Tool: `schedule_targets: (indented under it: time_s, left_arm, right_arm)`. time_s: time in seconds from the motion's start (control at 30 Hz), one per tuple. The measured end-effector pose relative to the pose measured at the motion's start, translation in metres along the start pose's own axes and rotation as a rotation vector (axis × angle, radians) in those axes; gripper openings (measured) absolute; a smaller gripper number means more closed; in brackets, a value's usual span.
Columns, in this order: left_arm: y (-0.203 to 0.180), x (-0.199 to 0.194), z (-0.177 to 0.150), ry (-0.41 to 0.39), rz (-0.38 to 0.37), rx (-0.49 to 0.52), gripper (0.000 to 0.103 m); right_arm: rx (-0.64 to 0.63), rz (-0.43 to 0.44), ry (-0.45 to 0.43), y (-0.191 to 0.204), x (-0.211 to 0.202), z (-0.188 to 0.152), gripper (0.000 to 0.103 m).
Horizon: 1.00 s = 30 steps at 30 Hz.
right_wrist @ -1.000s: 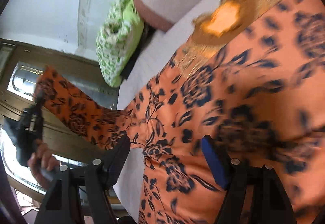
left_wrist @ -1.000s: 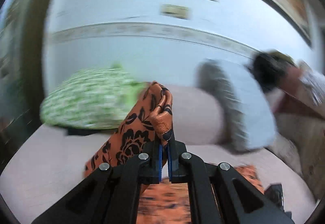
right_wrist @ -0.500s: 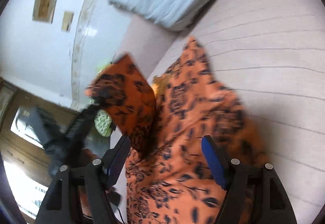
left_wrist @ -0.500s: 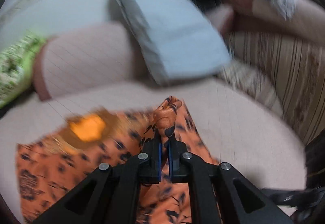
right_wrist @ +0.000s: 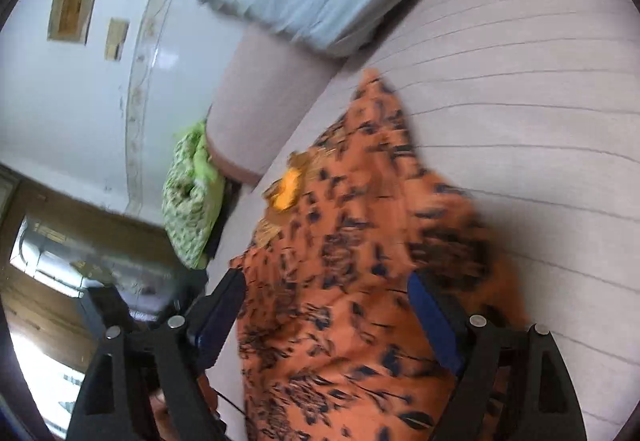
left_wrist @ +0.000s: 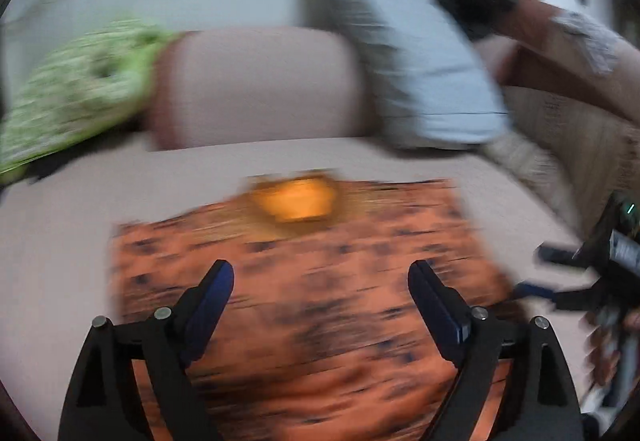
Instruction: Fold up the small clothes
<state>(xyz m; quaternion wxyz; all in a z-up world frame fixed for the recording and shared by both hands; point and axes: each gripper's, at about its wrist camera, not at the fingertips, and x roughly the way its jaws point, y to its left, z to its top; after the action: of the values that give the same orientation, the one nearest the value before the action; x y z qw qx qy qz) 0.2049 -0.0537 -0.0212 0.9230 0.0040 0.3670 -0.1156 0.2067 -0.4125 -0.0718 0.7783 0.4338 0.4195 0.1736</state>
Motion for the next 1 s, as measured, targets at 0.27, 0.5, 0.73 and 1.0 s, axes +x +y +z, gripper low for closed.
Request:
schedule_targets:
  time_s: [0.27,0.5,0.73,1.0]
  left_arm:
    - [0.126,0.005,-0.055,0.105,0.159,-0.23,0.089]
    - [0.134,0.019,-0.072,0.108,0.146,-0.227,0.089]
    - [0.147,0.025,-0.085,0.114,0.139,-0.264,0.089]
    - [0.149,0.029,-0.085,0.142,0.142,-0.273,0.089]
  right_arm:
    - [-0.156,-0.346,0.001,0.028,0.049,0.036,0.085]
    - [-0.441,-0.735,0.114,0.044,0.113,0.035,0.026]
    - [-0.705,-0.855,0.012,0.101,0.1,0.02,0.008]
    - [-0.678,-0.848,0.095,0.061,0.132,0.047,0.014]
